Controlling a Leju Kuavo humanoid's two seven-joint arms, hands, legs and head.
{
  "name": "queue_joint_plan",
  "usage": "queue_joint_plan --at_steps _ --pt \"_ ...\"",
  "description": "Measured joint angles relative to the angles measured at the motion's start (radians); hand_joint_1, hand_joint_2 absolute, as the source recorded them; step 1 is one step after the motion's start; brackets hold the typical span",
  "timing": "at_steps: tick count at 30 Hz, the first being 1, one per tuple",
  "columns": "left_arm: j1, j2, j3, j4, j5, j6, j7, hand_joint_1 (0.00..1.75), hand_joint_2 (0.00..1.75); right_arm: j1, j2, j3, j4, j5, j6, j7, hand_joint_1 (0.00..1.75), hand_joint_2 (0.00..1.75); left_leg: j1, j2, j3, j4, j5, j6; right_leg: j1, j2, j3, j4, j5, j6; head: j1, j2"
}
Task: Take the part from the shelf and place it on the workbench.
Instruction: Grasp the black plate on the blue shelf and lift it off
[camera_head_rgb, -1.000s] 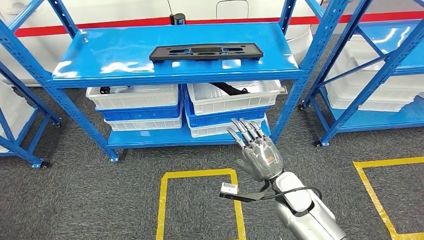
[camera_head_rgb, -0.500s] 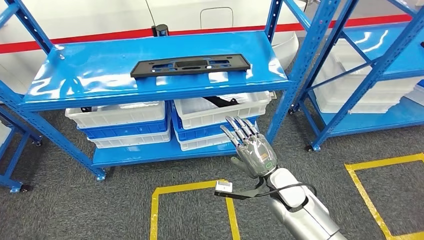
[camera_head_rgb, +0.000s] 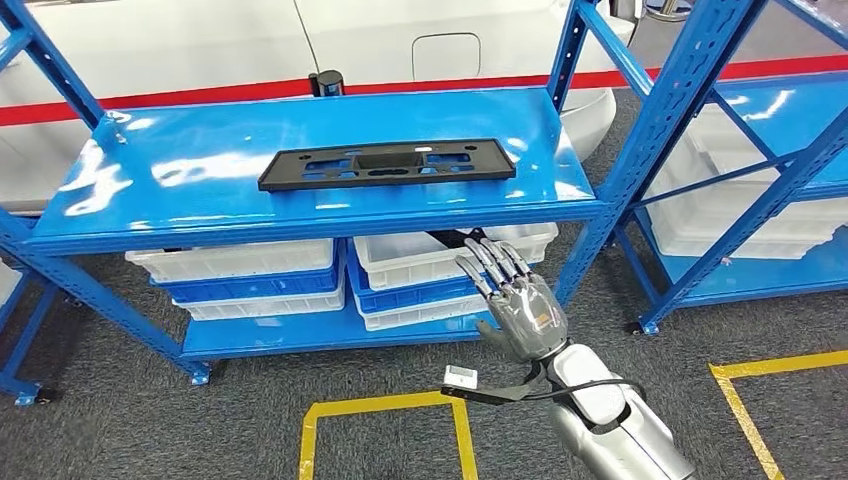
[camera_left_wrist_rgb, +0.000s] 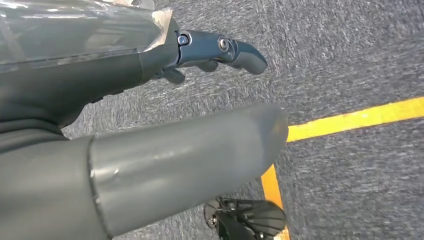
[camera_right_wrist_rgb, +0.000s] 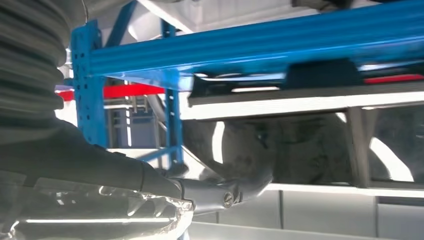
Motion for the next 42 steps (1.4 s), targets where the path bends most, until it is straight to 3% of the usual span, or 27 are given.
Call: queue_joint_plan --at_steps 2,4,6,7,8,11,12,13,15,16,18,20,22,23,24,26,27,28,31,33,34,36,37,38,39,42 --pt "-0.001 0.001 0.000 0.000 -0.002 0.001 0.000 0.00 0.00 -0.001 -0.001 -0.002 -0.005 0.000 -0.001 0.004 0.00 1.75 0.004 0.003 -0.034 0.072 0.000 -0.010 -0.005 0.004 0.027 -0.011 -0.009 -0.021 -0.005 0.000" --pt "-0.001 0.001 0.000 0.000 -0.007 0.002 0.000 0.00 0.00 0.000 -0.001 -0.003 -0.009 0.001 -0.001 0.008 0.00 1.75 0.008 0.004 -0.120 0.191 -0.034 -0.019 -0.007 0.006 0.050 -0.016 -0.024 -0.032 -0.012 0.000" --pt "-0.001 0.001 -0.001 0.000 -0.011 0.003 0.000 0.00 0.00 0.006 -0.002 -0.003 -0.012 0.003 -0.001 0.012 0.00 1.75 0.012 0.005 -0.205 0.269 -0.081 -0.026 -0.007 0.010 0.069 -0.017 -0.043 -0.032 -0.017 0.000" --pt "-0.001 0.001 -0.001 0.000 -0.011 0.003 0.001 0.00 0.00 0.010 -0.003 -0.003 -0.012 0.004 -0.001 0.014 0.00 1.75 0.013 0.005 -0.229 0.267 -0.085 -0.028 -0.007 0.012 0.080 -0.017 -0.053 -0.031 -0.018 0.000" --pt "0.000 0.001 -0.001 0.000 -0.011 0.003 0.002 0.00 0.00 0.014 -0.003 -0.003 -0.013 0.005 -0.001 0.015 0.00 1.75 0.015 0.005 -0.236 0.234 -0.063 -0.027 -0.007 0.013 0.094 -0.017 -0.063 -0.028 -0.020 0.000" --pt "0.001 0.003 -0.001 0.001 -0.011 0.003 0.003 0.00 0.00 0.016 -0.004 -0.002 -0.017 0.005 -0.001 0.016 0.00 1.75 0.013 0.007 -0.206 0.062 0.091 -0.015 -0.005 0.016 0.126 -0.018 -0.097 -0.017 -0.025 0.000" --pt "0.001 0.003 -0.001 0.001 -0.011 0.003 0.003 0.00 0.00 0.016 -0.004 -0.002 -0.019 0.006 -0.001 0.017 0.00 1.75 0.010 0.007 -0.195 0.030 0.121 -0.009 -0.002 0.017 0.132 -0.021 -0.107 -0.010 -0.025 0.000" --pt "0.001 0.004 -0.001 0.001 -0.012 0.002 0.003 0.00 0.00 0.017 -0.004 -0.003 -0.021 0.006 -0.001 0.017 0.00 1.75 0.007 0.007 -0.189 0.016 0.132 -0.002 0.001 0.019 0.142 -0.021 -0.110 -0.003 -0.025 0.000" --pt "0.000 0.003 -0.002 0.001 -0.013 0.002 0.004 0.00 0.00 0.016 -0.004 -0.006 -0.027 0.006 -0.001 0.018 0.00 1.75 0.004 0.005 -0.167 0.004 0.123 0.014 0.006 0.019 0.153 -0.013 -0.107 0.016 -0.022 0.000" --pt "0.000 0.002 -0.002 0.001 -0.013 0.002 0.004 0.00 0.00 0.015 -0.005 -0.008 -0.029 0.006 -0.001 0.018 0.00 1.75 0.004 0.004 -0.153 -0.004 0.121 0.022 0.007 0.019 0.147 0.015 -0.103 0.020 -0.020 0.000" --pt "-0.002 0.003 -0.003 0.001 -0.014 0.002 0.003 0.00 0.00 0.012 -0.007 -0.010 -0.033 0.006 -0.001 0.018 0.00 1.75 0.005 0.003 -0.126 -0.013 0.114 0.036 0.005 0.017 0.082 0.123 -0.110 0.024 -0.015 0.000" --pt "-0.004 0.004 -0.003 0.001 -0.014 0.003 0.004 0.00 0.00 0.013 -0.009 -0.010 -0.034 0.006 -0.001 0.018 0.00 1.75 0.004 0.000 -0.111 -0.014 0.099 0.042 0.003 0.017 -0.018 0.254 -0.153 0.021 -0.008 0.000" --pt "-0.003 0.003 -0.003 0.001 -0.014 0.003 0.004 0.00 0.00 0.016 -0.012 -0.010 -0.034 0.006 -0.001 0.018 0.00 1.75 0.004 -0.005 -0.091 -0.015 0.079 0.041 0.003 0.017 -0.086 0.294 -0.196 0.019 -0.004 0.000" --pt "-0.003 0.003 -0.003 0.001 -0.014 0.003 0.005 0.00 0.00 0.017 -0.014 -0.010 -0.034 0.006 -0.001 0.018 0.00 1.75 0.003 -0.007 -0.077 -0.015 0.067 0.039 0.004 0.016 -0.096 0.266 -0.193 0.023 -0.002 0.000" --pt "-0.002 0.002 -0.003 0.001 -0.014 0.002 0.005 0.00 0.00 0.017 -0.015 -0.010 -0.034 0.006 -0.001 0.018 0.00 1.75 0.003 -0.008 -0.062 -0.015 0.055 0.037 0.004 0.016 -0.093 0.210 -0.165 0.031 0.002 0.000" --pt "-0.001 0.001 -0.002 0.003 -0.014 0.002 0.005 0.00 0.00 0.017 -0.017 -0.010 -0.034 0.006 0.000 0.018 0.00 1.75 0.002 -0.010 -0.037 -0.014 0.030 0.030 0.004 0.009 -0.073 0.077 -0.060 0.042 0.008 0.000" --pt "-0.002 0.001 -0.002 0.003 -0.014 0.002 0.006 0.00 0.00 0.018 -0.017 -0.010 -0.034 0.006 0.001 0.018 0.00 1.75 0.001 -0.011 -0.028 -0.016 0.018 0.024 0.007 0.005 -0.064 0.034 -0.020 0.038 0.011 0.000" --pt "-0.002 0.001 -0.002 0.004 -0.014 0.002 0.006 0.00 0.00 0.018 -0.017 -0.009 -0.034 0.006 0.002 0.018 0.00 1.75 -0.001 -0.011 -0.019 -0.015 0.011 0.018 0.009 0.001 -0.057 0.009 0.008 0.027 0.012 0.000" --pt "-0.002 0.001 -0.002 0.004 -0.013 0.002 0.008 0.00 0.00 0.014 -0.017 -0.011 -0.038 0.006 0.002 0.018 0.00 1.75 -0.002 -0.008 -0.018 0.026 0.019 0.001 0.002 0.003 -0.019 -0.012 0.025 -0.011 0.006 0.000" --pt "-0.003 0.002 -0.002 0.004 -0.013 0.002 0.009 0.00 0.00 0.009 -0.015 -0.011 -0.038 0.006 0.002 0.018 0.00 1.75 0.002 -0.002 -0.074 0.124 0.019 -0.009 -0.004 0.003 0.009 -0.019 0.016 -0.030 -0.002 0.000" --pt "-0.003 0.002 -0.002 0.004 -0.014 0.002 0.009 0.00 0.00 0.008 -0.014 -0.011 -0.038 0.006 0.002 0.018 0.00 1.75 0.005 0.000 -0.115 0.182 0.001 -0.014 -0.003 0.003 0.021 -0.020 0.006 -0.035 -0.005 0.000" --pt "-0.003 0.002 -0.003 0.004 -0.014 0.002 0.009 0.00 0.00 0.008 -0.012 -0.009 -0.038 0.006 0.002 0.018 0.00 1.75 0.010 0.001 -0.194 0.259 -0.066 -0.026 -0.003 0.007 0.043 -0.021 -0.016 -0.038 -0.010 0.000" --pt "-0.002 0.002 -0.003 0.004 -0.014 0.002 0.009 0.00 0.00 0.009 -0.012 -0.009 -0.038 0.006 0.002 0.018 0.00 1.75 0.012 0.002 -0.221 0.264 -0.092 -0.030 -0.003 0.009 0.056 -0.021 -0.028 -0.036 -0.012 0.000" --pt "-0.002 0.002 -0.003 0.004 -0.014 0.002 0.009 0.00 0.00 0.010 -0.012 -0.008 -0.038 0.006 0.002 0.018 0.00 1.75 0.014 0.004 -0.234 0.243 -0.097 -0.032 -0.003 0.011 0.071 -0.021 -0.041 -0.034 -0.014 0.000" --pt "-0.002 0.003 -0.003 0.004 -0.014 0.002 0.009 0.00 0.00 0.011 -0.012 -0.008 -0.038 0.006 0.002 0.018 0.00 1.75 0.016 0.005 -0.234 0.198 -0.074 -0.032 -0.003 0.012 0.088 -0.021 -0.054 -0.031 -0.017 0.000" --pt "0.001 0.004 -0.002 0.005 -0.014 0.002 0.009 0.00 0.00 0.011 -0.011 -0.007 -0.038 0.006 0.003 0.018 0.00 1.75 0.013 0.008 -0.209 0.037 0.102 -0.017 0.000 0.013 0.128 -0.023 -0.093 -0.018 -0.021 0.000"
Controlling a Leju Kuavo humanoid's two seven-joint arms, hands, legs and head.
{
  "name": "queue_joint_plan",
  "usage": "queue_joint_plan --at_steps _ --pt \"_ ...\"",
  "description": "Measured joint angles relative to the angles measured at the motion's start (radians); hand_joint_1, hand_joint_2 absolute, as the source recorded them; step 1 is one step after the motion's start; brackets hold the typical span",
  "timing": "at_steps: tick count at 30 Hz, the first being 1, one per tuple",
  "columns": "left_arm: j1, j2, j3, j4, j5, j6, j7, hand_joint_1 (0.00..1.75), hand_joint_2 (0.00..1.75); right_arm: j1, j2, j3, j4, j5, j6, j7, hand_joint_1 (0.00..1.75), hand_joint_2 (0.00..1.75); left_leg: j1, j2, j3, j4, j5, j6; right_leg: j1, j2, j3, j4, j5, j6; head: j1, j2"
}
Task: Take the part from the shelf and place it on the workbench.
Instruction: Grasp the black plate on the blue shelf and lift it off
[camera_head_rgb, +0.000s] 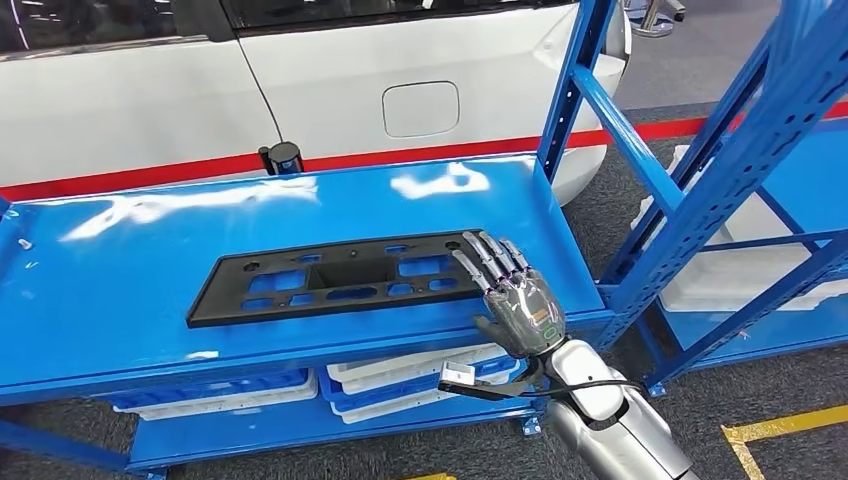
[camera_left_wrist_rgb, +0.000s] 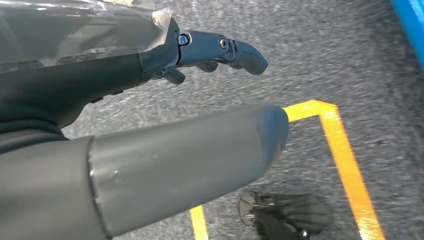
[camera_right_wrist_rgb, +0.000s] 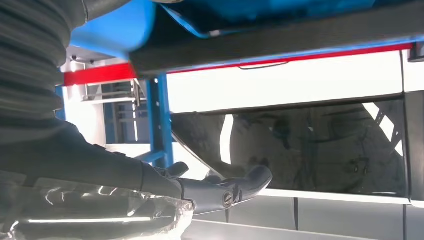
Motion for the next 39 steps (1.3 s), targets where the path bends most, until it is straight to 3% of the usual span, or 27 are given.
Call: queue_joint_plan --at_steps 1,2,4,5,7,9,10,11,12,13,14,15,17,18,19,20,22,24,25,26,27,29,30,32,36,37,39 --pt "0.000 0.000 0.000 0.000 0.000 0.000 0.000 0.00 0.00 0.000 0.000 0.000 0.000 0.000 0.000 0.000 0.00 1.75 -0.004 0.000 0.007 -0.024 0.037 0.007 0.002 0.001 0.008 -0.004 -0.008 0.007 0.000 0.000" --pt "0.000 0.000 0.000 0.000 0.000 0.000 0.001 0.00 0.00 -0.001 0.001 -0.001 0.000 0.000 0.000 0.000 0.00 1.75 -0.008 0.001 0.013 -0.029 0.046 0.015 0.005 0.002 0.019 -0.003 -0.010 0.015 0.001 0.000" --pt "-0.002 -0.002 0.000 0.000 0.000 -0.001 0.001 0.00 0.00 -0.003 0.001 -0.003 -0.002 0.000 0.000 0.000 0.00 1.75 -0.010 -0.002 0.039 -0.043 0.038 0.030 0.009 0.003 0.012 0.025 0.002 0.035 0.002 0.000" --pt "-0.003 -0.003 0.000 0.000 0.000 -0.001 0.001 0.00 0.00 -0.005 0.001 -0.003 -0.004 0.000 0.000 0.000 0.00 1.75 -0.009 -0.003 0.053 -0.050 0.033 0.037 0.011 0.002 -0.009 0.069 0.011 0.042 0.004 0.000" --pt "-0.004 -0.002 0.000 0.000 0.001 -0.001 0.000 0.00 0.00 -0.006 0.002 -0.002 -0.004 0.000 0.000 0.000 0.00 1.75 -0.007 -0.006 0.080 -0.060 0.017 0.047 0.009 0.001 -0.093 0.194 0.007 0.039 0.011 0.000" --pt "-0.005 -0.002 0.000 0.000 0.001 0.000 0.000 0.00 0.00 -0.003 0.003 -0.001 -0.004 0.000 0.001 0.000 0.00 1.75 -0.007 -0.010 0.100 -0.061 -0.004 0.051 0.008 0.001 -0.184 0.289 -0.042 0.024 0.017 0.000" --pt "-0.004 -0.002 0.000 0.000 0.001 0.000 0.000 0.00 0.00 -0.001 0.003 0.000 -0.003 0.000 0.002 0.000 0.00 1.75 -0.007 -0.013 0.112 -0.061 -0.015 0.051 0.007 0.001 -0.214 0.301 -0.068 0.020 0.019 0.000" --pt "-0.004 -0.003 0.000 0.000 0.001 0.000 0.000 0.00 0.00 0.001 0.003 0.000 -0.003 0.001 0.003 0.001 0.00 1.75 -0.007 -0.015 0.126 -0.061 -0.027 0.050 0.005 0.001 -0.230 0.284 -0.078 0.023 0.021 0.000" --pt "-0.003 -0.004 0.000 0.000 0.001 0.000 0.000 0.00 0.00 0.001 0.003 0.000 -0.003 0.001 0.005 0.002 0.00 1.75 -0.007 -0.017 0.143 -0.061 -0.040 0.047 0.004 0.000 -0.229 0.239 -0.065 0.033 0.024 0.000" --pt "-0.002 -0.005 0.000 0.000 0.001 0.000 0.000 0.00 0.00 0.002 0.003 0.000 -0.003 0.002 0.006 0.003 0.00 1.75 -0.006 -0.018 0.161 -0.061 -0.054 0.044 0.002 -0.001 -0.218 0.174 -0.027 0.048 0.026 0.000" --pt "-0.002 -0.006 0.000 0.000 0.001 0.000 0.001 0.00 0.00 0.003 0.003 0.001 -0.003 0.003 0.009 0.004 0.00 1.75 -0.007 -0.020 0.178 -0.060 -0.068 0.040 0.001 -0.005 -0.203 0.110 0.030 0.061 0.028 0.000" --pt "-0.002 -0.006 0.000 0.000 0.001 0.000 0.001 0.00 0.00 0.003 0.003 0.001 -0.002 0.004 0.011 0.005 0.08 1.75 -0.009 -0.020 0.192 -0.060 -0.082 0.035 0.002 -0.010 -0.189 0.062 0.075 0.063 0.031 0.000" --pt "-0.003 -0.006 0.001 0.000 0.000 0.001 -0.001 0.00 0.00 0.005 0.003 0.001 -0.002 0.005 0.014 0.006 0.96 1.75 -0.012 -0.020 0.209 -0.062 -0.101 0.023 0.008 -0.014 -0.170 0.029 0.126 0.043 0.032 0.000" --pt "-0.004 -0.006 0.001 0.000 0.000 0.003 -0.008 0.00 0.00 0.004 0.003 0.001 -0.003 0.005 0.014 0.006 1.39 1.75 -0.012 -0.019 0.212 -0.062 -0.104 0.018 0.009 -0.012 -0.163 0.029 0.121 0.027 0.031 0.000" --pt "-0.005 -0.006 0.001 0.000 0.000 0.006 -0.020 0.00 0.00 0.005 0.003 0.000 -0.004 0.002 0.014 0.006 1.75 1.75 -0.012 -0.017 0.208 -0.052 -0.102 0.013 0.005 -0.010 -0.155 0.026 0.122 0.018 0.029 0.000" --pt "-0.006 -0.006 0.001 0.000 0.001 0.011 -0.038 0.00 0.00 0.004 0.002 0.000 -0.004 -0.002 0.014 0.004 1.75 1.75 -0.011 -0.014 0.195 -0.023 -0.098 0.009 0.001 -0.009 -0.148 0.022 0.119 0.013 0.026 0.000" --pt "-0.008 -0.007 0.001 0.000 0.002 0.030 -0.082 0.00 0.00 0.005 -0.001 -0.001 -0.006 -0.015 0.014 -0.003 1.75 1.75 -0.008 -0.008 0.125 0.089 -0.110 -0.001 -0.002 -0.008 -0.132 0.015 0.110 0.000 0.018 0.000" --pt "-0.010 -0.009 0.003 0.000 0.007 0.051 -0.126 0.00 0.87 0.005 -0.002 -0.001 -0.006 -0.021 0.014 -0.010 1.75 1.75 -0.005 -0.005 0.036 0.206 -0.160 -0.009 0.000 -0.007 -0.118 0.013 0.096 -0.013 0.011 0.000" --pt "-0.010 -0.009 0.004 0.000 0.012 0.058 -0.145 0.00 1.31 0.006 -0.002 -0.001 -0.005 -0.021 0.014 -0.013 1.75 1.75 -0.004 -0.004 0.003 0.234 -0.180 -0.011 0.002 -0.006 -0.111 0.013 0.089 -0.016 0.010 0.000" --pt "-0.010 -0.009 0.006 0.000 0.017 0.062 -0.161 0.00 1.75 0.006 -0.002 -0.001 -0.005 -0.021 0.014 -0.014 1.75 1.75 -0.004 -0.004 -0.017 0.233 -0.177 -0.011 0.003 -0.004 -0.103 0.013 0.081 -0.017 0.008 0.000" --pt "-0.010 -0.010 0.009 0.000 0.020 0.065 -0.172 0.00 1.31 0.005 -0.002 0.000 -0.005 -0.021 0.014 -0.016 1.75 1.75 -0.004 -0.003 -0.020 0.197 -0.143 -0.008 0.005 -0.002 -0.092 0.013 0.074 -0.017 0.006 0.000" --pt "-0.010 -0.011 0.016 0.000 0.024 0.080 -0.185 0.00 0.44 0.003 -0.001 0.000 -0.005 -0.021 0.014 -0.019 1.75 1.75 -0.006 -0.003 0.011 0.069 -0.034 0.006 0.008 0.000 -0.073 0.012 0.059 -0.014 0.003 0.000" --pt "-0.011 -0.011 0.019 0.000 0.026 0.090 -0.192 0.00 0.00 0.000 -0.001 0.000 -0.004 -0.021 0.014 -0.020 1.75 1.75 -0.010 -0.002 0.027 0.012 0.000 0.015 0.010 0.001 -0.067 0.011 0.053 -0.012 0.004 0.000" --pt "-0.012 -0.013 0.025 0.000 0.033 0.099 -0.213 0.00 0.00 -0.006 -0.001 0.000 -0.003 -0.021 0.015 -0.023 1.75 1.75 -0.017 -0.002 0.043 -0.037 0.024 0.025 0.014 0.002 -0.066 0.011 0.046 -0.007 0.005 0.000" --pt "-0.012 -0.019 0.033 0.000 0.036 0.160 -0.269 0.00 1.75 -0.012 -0.002 0.001 -0.001 -0.026 0.014 -0.030 1.75 1.75 -0.023 -0.006 0.046 -0.043 0.033 0.015 0.020 0.001 -0.068 0.012 0.040 -0.003 0.007 0.000" --pt "-0.012 -0.020 0.034 -0.001 0.032 0.185 -0.285 0.00 1.75 -0.014 -0.002 0.000 -0.001 -0.028 0.013 -0.031 1.75 1.75 -0.025 -0.007 0.046 -0.043 0.031 0.018 0.020 0.001 -0.067 0.011 0.039 -0.001 0.008 0.000" --pt "-0.014 -0.023 0.034 -0.001 0.027 0.205 -0.303 0.00 0.87 -0.018 -0.003 0.000 0.000 -0.031 0.011 -0.033 1.75 1.75 -0.026 -0.007 0.047 -0.043 0.028 0.022 0.020 0.001 -0.065 0.007 0.037 0.002 0.008 0.000"
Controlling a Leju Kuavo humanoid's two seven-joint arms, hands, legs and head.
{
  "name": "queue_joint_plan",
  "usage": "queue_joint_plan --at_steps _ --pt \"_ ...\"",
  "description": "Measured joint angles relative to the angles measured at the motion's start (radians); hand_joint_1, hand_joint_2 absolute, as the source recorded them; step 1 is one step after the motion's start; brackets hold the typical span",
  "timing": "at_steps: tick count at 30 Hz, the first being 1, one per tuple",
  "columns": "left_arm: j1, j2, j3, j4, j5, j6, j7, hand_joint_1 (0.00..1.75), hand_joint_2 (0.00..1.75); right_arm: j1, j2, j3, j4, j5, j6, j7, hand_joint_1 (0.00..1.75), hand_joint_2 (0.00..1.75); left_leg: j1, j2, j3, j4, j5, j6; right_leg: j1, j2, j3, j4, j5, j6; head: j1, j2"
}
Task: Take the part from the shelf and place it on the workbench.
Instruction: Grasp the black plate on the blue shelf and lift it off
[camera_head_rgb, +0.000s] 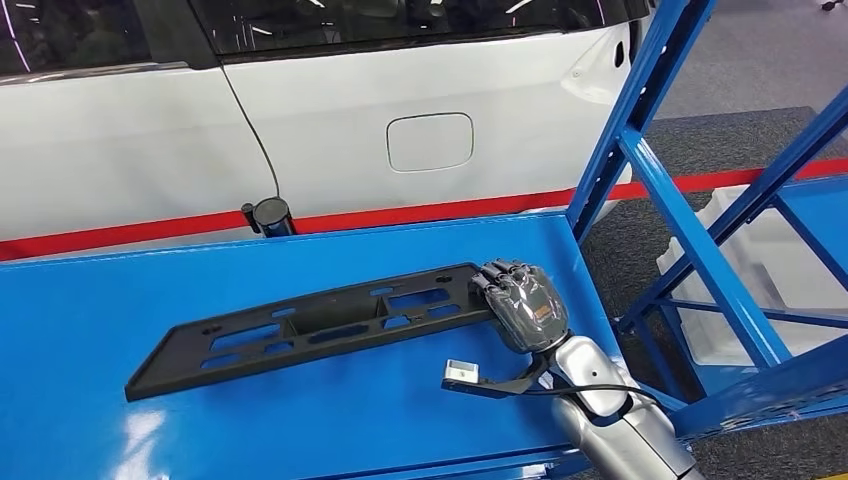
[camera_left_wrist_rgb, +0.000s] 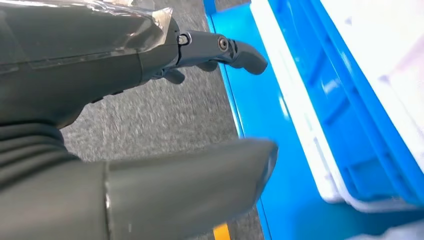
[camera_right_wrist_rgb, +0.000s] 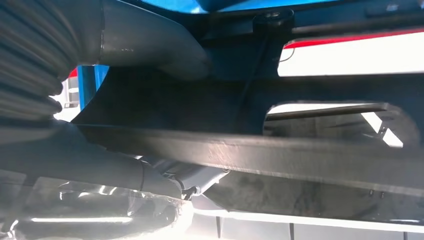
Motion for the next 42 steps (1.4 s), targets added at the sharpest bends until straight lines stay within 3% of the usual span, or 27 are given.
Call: queue_joint_plan --at_steps 2,6,16,20,32,42 --pt "-0.001 -0.003 0.000 0.000 -0.002 -0.009 0.001 0.00 0.00 -0.002 -0.001 0.000 0.000 -0.001 -0.002 0.000 1.75 1.75 0.000 0.000 0.000 0.000 -0.001 0.002 0.000 0.000 0.002 -0.002 0.000 0.000 0.001 0.000" --pt "-0.001 -0.006 0.000 0.000 -0.008 -0.035 0.026 0.00 1.75 -0.004 0.000 0.000 0.001 -0.002 -0.003 0.000 1.75 1.75 0.000 -0.001 0.000 0.000 -0.002 0.003 -0.001 0.000 0.003 -0.004 0.000 0.001 0.002 0.000" --pt "-0.001 -0.006 0.000 0.000 -0.017 -0.045 0.033 0.00 1.75 -0.003 0.000 0.001 0.001 0.000 -0.003 0.000 1.75 1.75 0.000 -0.001 0.002 0.001 -0.001 0.004 -0.002 0.000 0.004 -0.004 0.001 0.002 0.002 0.000" --pt "-0.001 -0.006 0.000 0.000 -0.019 -0.037 0.036 0.00 0.00 -0.003 0.000 0.001 0.001 0.000 -0.003 0.000 1.75 1.75 0.001 -0.001 0.002 0.001 -0.001 0.004 -0.002 0.000 0.004 -0.004 0.001 0.002 0.002 0.000" --pt "-0.001 -0.006 0.000 0.000 -0.032 -0.006 0.078 0.00 0.00 0.004 -0.010 -0.005 -0.020 -0.040 -0.008 -0.031 1.75 1.75 0.003 -0.001 0.002 0.001 -0.001 0.004 -0.002 0.000 0.004 -0.004 0.001 0.002 0.002 0.000" --pt "-0.001 -0.002 -0.001 0.000 -0.051 -0.060 0.154 0.00 0.00 -0.008 -0.068 -0.108 -0.250 -0.170 0.032 -0.081 1.75 1.75 0.003 -0.001 0.002 0.001 -0.001 0.004 -0.002 -0.001 0.004 -0.004 0.001 0.002 0.002 0.000"
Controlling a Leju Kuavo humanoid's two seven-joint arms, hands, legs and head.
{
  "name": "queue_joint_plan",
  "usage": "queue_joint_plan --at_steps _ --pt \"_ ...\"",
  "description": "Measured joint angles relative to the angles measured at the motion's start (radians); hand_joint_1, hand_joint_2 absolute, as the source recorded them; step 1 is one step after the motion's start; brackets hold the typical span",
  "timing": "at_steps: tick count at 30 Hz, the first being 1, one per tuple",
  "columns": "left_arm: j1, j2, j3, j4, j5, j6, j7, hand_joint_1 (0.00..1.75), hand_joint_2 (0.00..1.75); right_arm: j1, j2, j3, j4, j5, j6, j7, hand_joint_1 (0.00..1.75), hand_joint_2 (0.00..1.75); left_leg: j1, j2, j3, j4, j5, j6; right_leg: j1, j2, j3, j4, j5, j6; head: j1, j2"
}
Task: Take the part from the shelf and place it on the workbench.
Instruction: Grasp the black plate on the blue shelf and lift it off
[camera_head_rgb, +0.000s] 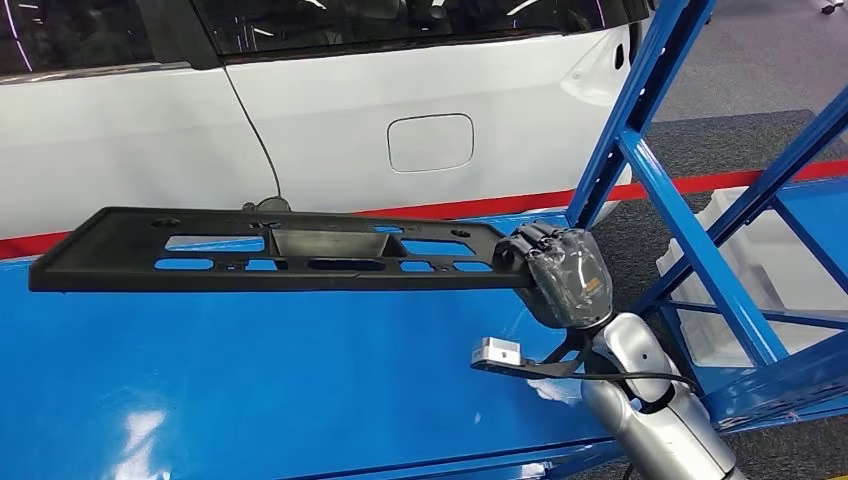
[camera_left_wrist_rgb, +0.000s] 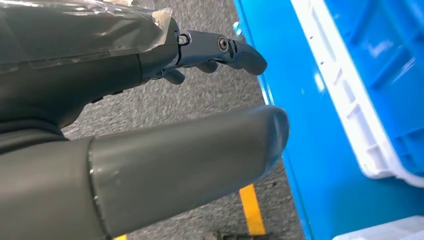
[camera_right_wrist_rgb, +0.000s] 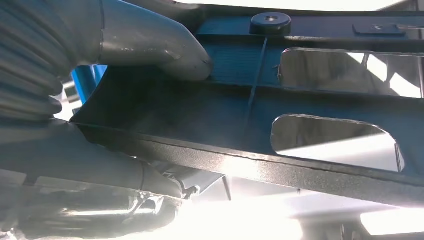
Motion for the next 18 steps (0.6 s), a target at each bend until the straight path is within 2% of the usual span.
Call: queue_joint_plan --at_steps 9,18 --pt "0.000 0.000 -0.002 0.000 -0.008 -0.021 0.029 0.00 0.00 -0.023 -0.023 -0.053 -0.092 -0.020 0.022 -0.012 1.75 1.75 0.000 -0.002 0.000 0.000 0.000 0.000 0.000 -0.003 0.001 0.000 0.000 0.000 0.000 0.000" --pt "-0.001 0.002 -0.006 0.000 -0.023 -0.031 0.112 0.00 0.00 -0.089 -0.035 -0.075 -0.121 -0.054 0.078 -0.017 1.75 1.75 -0.003 -0.005 0.000 0.000 0.001 0.002 -0.001 -0.007 0.001 0.000 0.000 0.000 0.000 0.000"
